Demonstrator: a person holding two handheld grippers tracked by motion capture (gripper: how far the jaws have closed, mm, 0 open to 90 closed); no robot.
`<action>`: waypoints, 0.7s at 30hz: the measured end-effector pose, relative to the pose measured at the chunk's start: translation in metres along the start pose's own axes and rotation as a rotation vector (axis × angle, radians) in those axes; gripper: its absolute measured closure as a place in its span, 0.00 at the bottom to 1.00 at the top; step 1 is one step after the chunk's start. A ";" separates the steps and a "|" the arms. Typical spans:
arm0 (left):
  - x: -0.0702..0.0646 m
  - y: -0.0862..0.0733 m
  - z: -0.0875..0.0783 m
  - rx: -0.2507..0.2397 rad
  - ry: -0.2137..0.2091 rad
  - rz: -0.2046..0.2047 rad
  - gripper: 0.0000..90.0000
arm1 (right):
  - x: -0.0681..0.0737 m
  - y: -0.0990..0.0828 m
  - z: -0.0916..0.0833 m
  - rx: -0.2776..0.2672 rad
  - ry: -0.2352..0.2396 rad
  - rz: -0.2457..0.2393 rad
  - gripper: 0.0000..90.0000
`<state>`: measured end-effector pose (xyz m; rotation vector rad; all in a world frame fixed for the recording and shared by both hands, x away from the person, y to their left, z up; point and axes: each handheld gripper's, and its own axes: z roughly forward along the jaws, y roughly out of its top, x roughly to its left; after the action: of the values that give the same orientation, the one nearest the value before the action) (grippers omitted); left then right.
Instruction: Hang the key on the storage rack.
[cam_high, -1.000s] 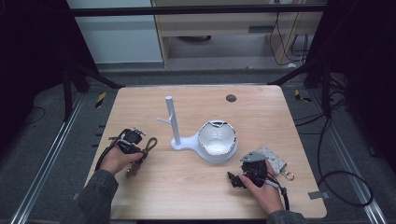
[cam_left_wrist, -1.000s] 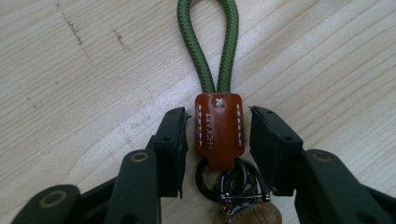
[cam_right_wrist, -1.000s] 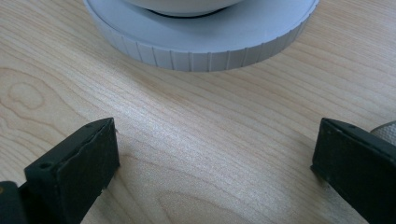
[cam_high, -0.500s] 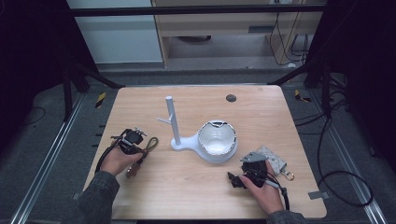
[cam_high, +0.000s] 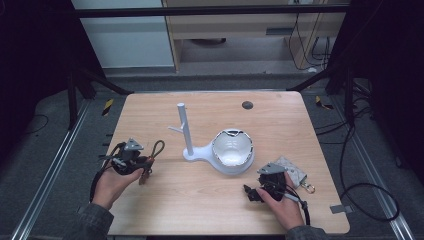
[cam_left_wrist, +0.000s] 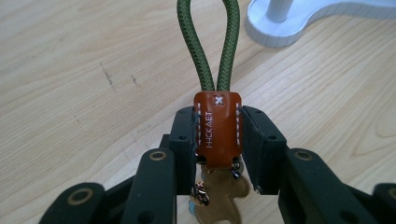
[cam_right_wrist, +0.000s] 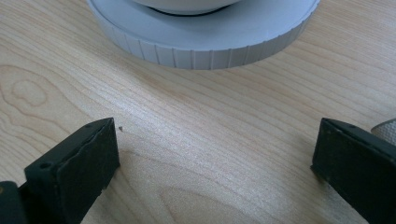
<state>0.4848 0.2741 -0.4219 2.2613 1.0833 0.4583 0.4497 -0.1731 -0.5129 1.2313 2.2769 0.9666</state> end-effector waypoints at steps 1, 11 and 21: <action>-0.002 -0.001 -0.005 -0.020 0.003 0.003 0.74 | 0.000 0.000 0.000 0.000 0.000 0.000 0.01; -0.026 0.004 -0.037 -0.183 0.017 0.047 0.74 | 0.000 0.000 0.000 -0.001 -0.001 0.000 0.00; -0.041 0.009 -0.048 -0.251 0.007 0.062 0.74 | 0.000 0.000 0.000 0.001 -0.001 0.001 0.00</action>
<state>0.4399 0.2543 -0.3815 2.0771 0.9064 0.5931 0.4501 -0.1732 -0.5130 1.2328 2.2761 0.9653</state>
